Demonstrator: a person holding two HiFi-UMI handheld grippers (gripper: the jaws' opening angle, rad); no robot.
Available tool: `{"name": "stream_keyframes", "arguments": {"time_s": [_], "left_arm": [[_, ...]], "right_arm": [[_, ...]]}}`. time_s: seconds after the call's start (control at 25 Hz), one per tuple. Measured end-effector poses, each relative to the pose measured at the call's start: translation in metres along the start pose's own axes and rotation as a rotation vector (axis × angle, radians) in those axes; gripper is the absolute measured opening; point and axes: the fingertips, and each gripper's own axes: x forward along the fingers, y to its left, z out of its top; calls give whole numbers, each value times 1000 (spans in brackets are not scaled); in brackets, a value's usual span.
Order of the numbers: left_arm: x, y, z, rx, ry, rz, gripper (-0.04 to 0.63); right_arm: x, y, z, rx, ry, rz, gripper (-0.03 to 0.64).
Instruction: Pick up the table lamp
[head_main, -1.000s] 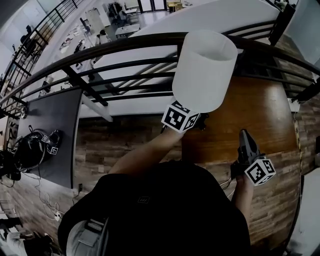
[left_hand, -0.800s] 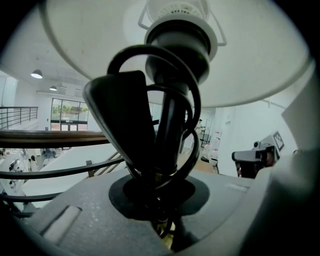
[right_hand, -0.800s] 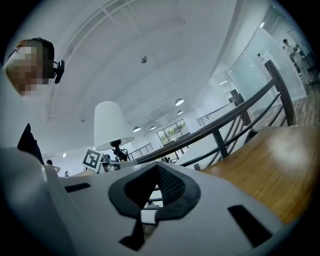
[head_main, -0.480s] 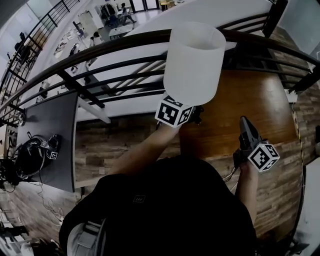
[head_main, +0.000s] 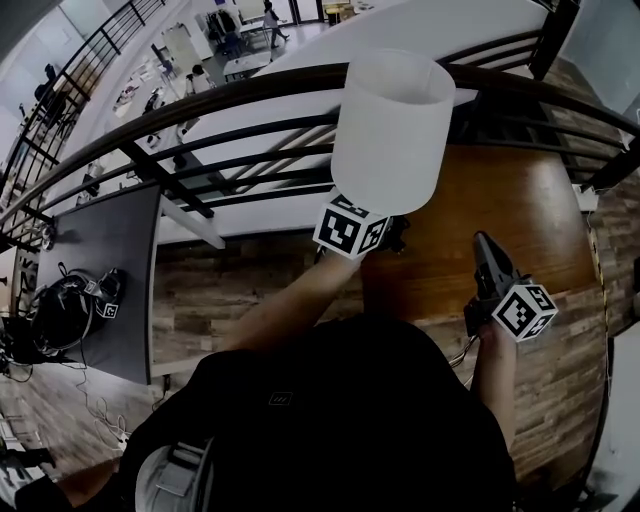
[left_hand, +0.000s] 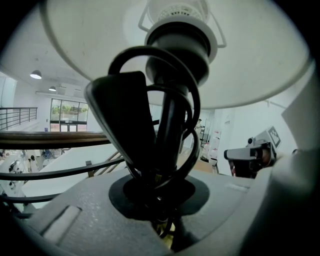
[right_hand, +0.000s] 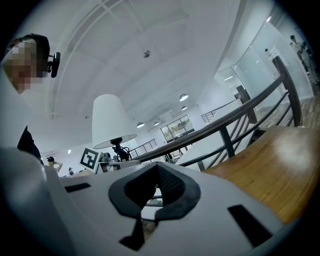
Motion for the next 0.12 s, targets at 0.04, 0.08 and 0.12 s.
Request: {"name": "stream_keyframes", "arguments": {"time_s": [0.04, 0.08, 0.12], "left_arm": [[0, 0, -1, -1, 1, 0, 67], [0, 0, -2, -2, 3, 0, 67], [0, 0, -2, -3, 5, 0, 67]], "right_arm": [[0, 0, -1, 0, 2, 1, 12], [1, -1, -2, 1, 3, 1, 12], [1, -1, -2, 2, 4, 1, 12]]}}
